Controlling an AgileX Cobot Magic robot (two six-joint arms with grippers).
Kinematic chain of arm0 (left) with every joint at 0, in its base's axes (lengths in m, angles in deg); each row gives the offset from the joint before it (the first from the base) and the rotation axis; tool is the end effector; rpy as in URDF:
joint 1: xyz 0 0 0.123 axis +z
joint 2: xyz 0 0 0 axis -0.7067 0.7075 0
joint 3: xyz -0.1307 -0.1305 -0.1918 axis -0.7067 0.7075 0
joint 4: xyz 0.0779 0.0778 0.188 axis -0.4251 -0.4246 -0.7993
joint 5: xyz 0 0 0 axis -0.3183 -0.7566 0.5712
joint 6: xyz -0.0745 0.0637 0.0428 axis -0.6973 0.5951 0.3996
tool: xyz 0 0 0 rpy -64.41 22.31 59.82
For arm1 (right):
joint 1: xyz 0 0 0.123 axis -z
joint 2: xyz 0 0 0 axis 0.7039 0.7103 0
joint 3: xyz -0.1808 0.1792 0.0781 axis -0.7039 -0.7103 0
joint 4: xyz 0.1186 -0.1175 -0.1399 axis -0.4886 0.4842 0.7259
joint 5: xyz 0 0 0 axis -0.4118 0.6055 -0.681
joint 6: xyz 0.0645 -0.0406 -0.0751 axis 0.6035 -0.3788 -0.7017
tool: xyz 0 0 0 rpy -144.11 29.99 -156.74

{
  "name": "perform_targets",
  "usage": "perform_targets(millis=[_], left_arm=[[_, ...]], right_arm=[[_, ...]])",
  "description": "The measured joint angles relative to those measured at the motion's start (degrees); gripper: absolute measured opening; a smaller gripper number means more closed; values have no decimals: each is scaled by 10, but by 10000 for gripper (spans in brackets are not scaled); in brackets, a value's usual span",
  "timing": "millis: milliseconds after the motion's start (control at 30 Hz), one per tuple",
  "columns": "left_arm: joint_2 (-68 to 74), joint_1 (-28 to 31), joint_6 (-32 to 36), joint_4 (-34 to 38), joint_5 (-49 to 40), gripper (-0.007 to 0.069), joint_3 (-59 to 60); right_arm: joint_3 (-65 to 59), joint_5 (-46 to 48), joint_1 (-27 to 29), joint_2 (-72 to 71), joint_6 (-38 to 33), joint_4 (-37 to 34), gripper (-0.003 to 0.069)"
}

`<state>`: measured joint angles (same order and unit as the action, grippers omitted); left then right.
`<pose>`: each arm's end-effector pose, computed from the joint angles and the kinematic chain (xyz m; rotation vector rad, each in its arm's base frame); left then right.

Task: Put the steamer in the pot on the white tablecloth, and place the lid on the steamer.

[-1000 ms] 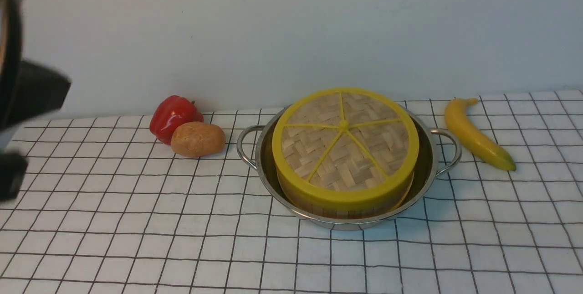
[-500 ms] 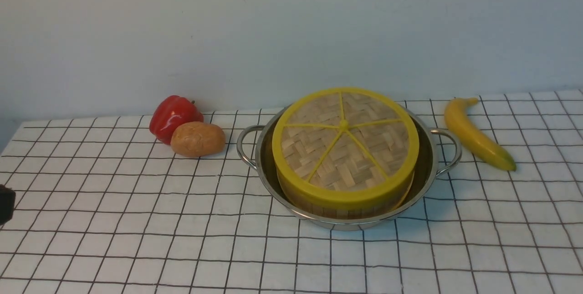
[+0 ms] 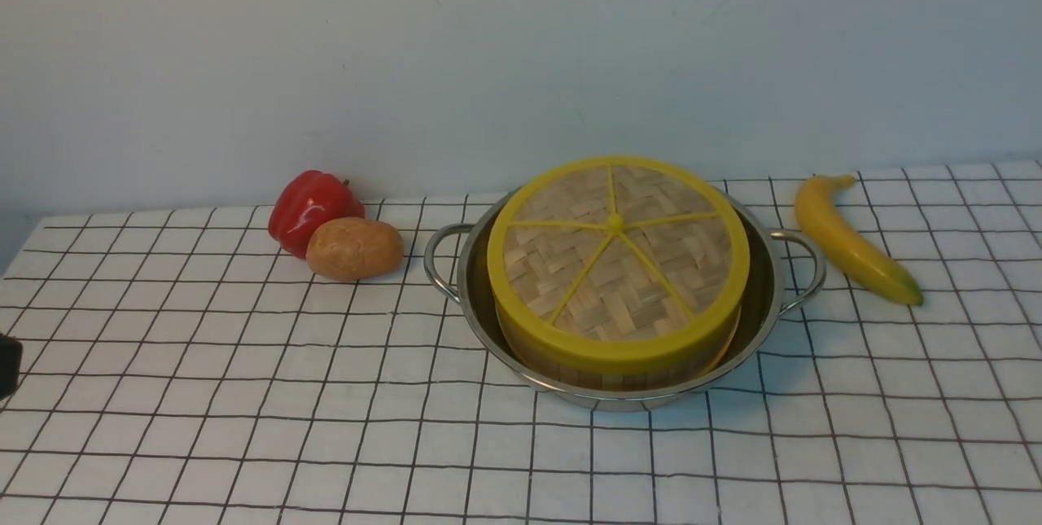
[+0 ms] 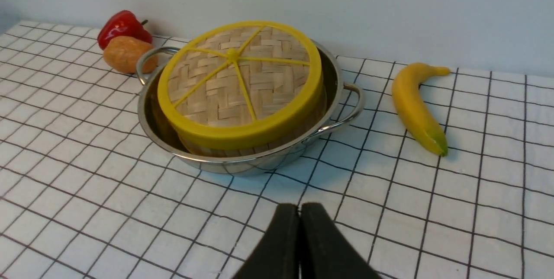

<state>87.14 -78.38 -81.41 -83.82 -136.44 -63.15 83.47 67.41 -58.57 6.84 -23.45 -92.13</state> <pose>0.0647 -0.0191 0.3678 0.5122 2.0745 -0.1449 0.0201 0.0216 0.3114 -0.1750 2.0683 0.4053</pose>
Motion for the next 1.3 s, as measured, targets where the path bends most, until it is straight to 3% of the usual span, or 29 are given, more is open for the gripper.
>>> perform_targets(millis=[200, 267, 333, 400, 467, 733, 1300], left_arm=[[-47, 206, 9, -2, 46, 20, 27], [-60, 240, 9, -7, 67, 21, 46], [-97, 319, 11, -15, 160, 22, 130], [-113, 345, 11, -15, 211, 22, 167], [-147, 383, 9, -15, 328, 22, 273], [-252, 400, 3, -17, 549, 22, 533], [-316, 401, 1, -25, 547, 43, 572]], right_arm=[[0, -1, 0, 0, 0, -31, 64], [0, -1, 0, 0, 0, -36, 68], [0, -1, 0, 0, 0, -46, 79], [0, -1, 0, 0, 0, -48, 83], [0, -1, 0, 0, 0, -49, 92], [0, -2, 0, 0, 0, -50, 122], [0, -2, 0, 0, 0, -50, 169]])
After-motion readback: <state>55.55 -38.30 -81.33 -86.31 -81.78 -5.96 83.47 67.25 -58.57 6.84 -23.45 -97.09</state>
